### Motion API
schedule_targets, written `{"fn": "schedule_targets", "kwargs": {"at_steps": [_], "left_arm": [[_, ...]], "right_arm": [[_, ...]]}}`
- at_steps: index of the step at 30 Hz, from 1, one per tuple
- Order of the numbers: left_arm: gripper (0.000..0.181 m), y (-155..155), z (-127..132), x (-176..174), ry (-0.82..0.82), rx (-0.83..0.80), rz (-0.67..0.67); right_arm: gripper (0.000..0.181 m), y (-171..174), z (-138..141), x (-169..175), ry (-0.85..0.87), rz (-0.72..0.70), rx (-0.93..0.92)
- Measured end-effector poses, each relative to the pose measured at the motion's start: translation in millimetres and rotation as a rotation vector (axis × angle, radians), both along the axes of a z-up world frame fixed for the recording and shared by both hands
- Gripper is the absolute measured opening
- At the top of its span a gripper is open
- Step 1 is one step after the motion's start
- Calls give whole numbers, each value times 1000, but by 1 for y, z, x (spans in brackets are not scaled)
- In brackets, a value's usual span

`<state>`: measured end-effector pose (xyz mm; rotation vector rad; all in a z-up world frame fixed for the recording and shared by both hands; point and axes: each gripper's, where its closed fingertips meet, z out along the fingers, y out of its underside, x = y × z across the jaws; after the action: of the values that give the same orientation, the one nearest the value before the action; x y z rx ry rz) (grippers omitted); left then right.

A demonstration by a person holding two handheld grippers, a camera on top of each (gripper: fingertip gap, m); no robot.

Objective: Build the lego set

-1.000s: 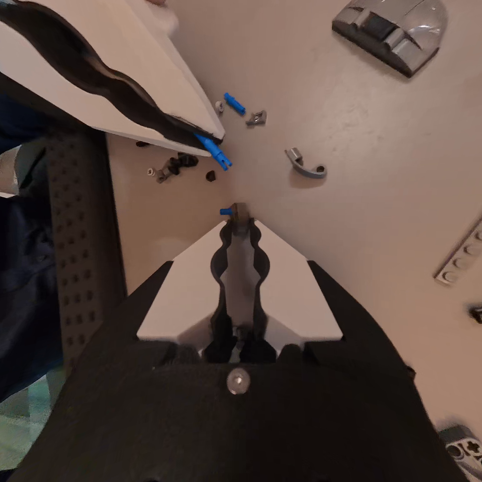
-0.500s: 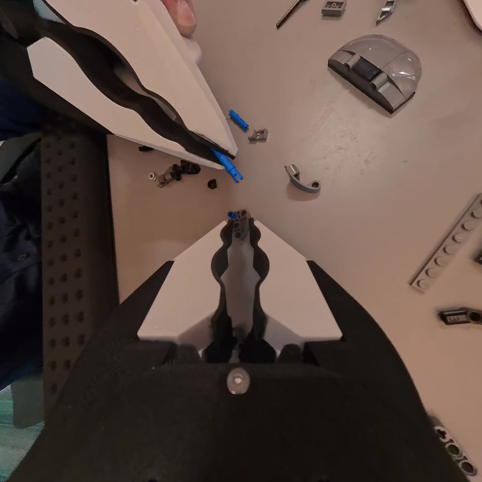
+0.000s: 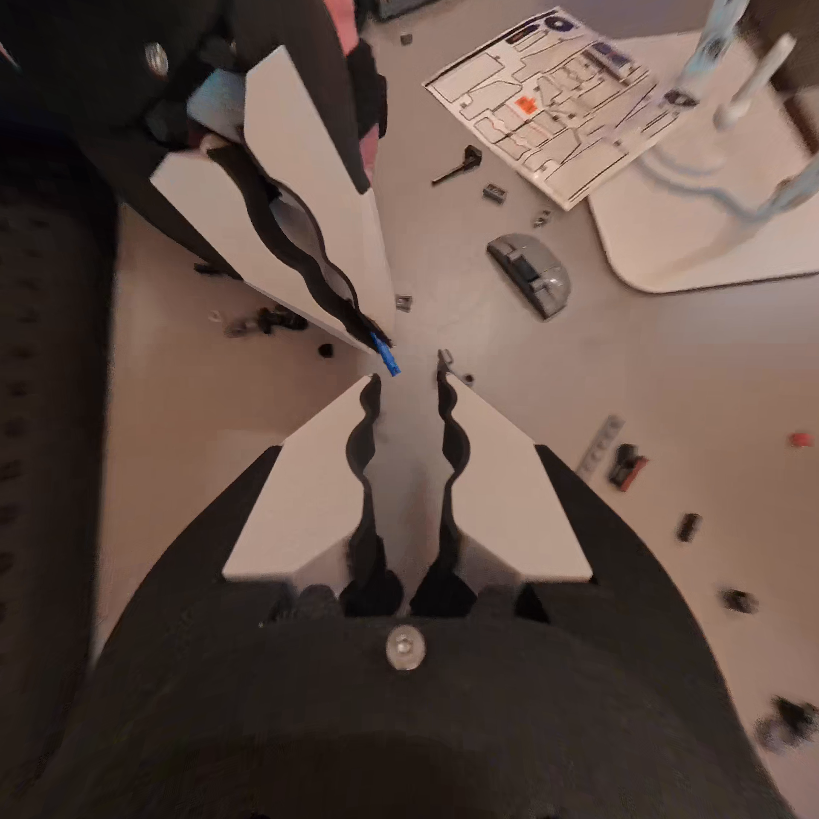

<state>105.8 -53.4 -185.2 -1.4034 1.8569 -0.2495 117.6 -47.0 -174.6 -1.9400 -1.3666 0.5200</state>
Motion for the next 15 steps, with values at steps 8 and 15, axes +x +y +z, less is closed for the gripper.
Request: {"fn": "schedule_targets", "kwargs": {"at_steps": [8,15], "left_arm": [[2,-3,0,4,-17,-43,-3],[2,-5,5,6,-39,-38,-19]], "right_arm": [[4,-6,-14,-8,-134,64,109],[9,-9,-9,-11,-71,74,75]]}}
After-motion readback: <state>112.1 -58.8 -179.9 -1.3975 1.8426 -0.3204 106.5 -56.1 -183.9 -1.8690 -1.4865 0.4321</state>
